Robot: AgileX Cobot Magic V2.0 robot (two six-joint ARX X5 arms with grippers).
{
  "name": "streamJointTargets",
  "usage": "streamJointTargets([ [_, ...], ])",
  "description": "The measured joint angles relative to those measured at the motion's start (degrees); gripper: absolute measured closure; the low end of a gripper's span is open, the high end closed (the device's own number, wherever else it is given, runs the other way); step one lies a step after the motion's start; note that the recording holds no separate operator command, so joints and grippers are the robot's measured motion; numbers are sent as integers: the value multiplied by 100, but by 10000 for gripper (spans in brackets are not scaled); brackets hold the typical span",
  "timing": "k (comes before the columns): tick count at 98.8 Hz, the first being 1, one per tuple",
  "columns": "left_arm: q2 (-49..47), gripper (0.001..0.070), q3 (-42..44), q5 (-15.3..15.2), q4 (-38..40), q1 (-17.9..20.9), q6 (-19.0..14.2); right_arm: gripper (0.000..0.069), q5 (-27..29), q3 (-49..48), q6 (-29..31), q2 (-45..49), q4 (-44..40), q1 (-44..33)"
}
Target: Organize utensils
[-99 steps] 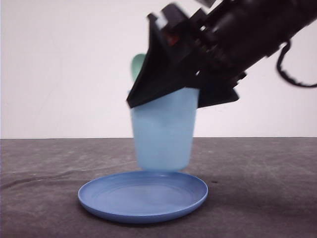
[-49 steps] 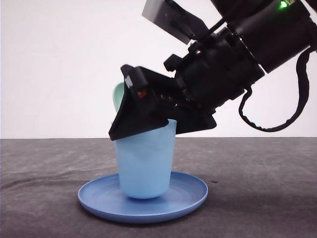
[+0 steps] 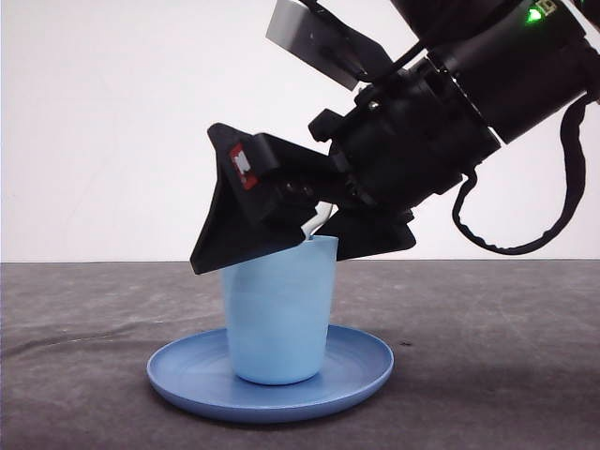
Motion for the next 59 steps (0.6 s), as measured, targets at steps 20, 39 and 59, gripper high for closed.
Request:
streamJointTargets([
  [20,0,412,0,0,-4,0,0,11,-22,0,131,-448,-925,-131],
  [39,0,412,0,0,-4,0,0,11,2,2,170,-1353,-2507,-341],
  [59,0,412,0,-2,-4,0,0,11,354,280,286,-2527,-4159,-1016],
])
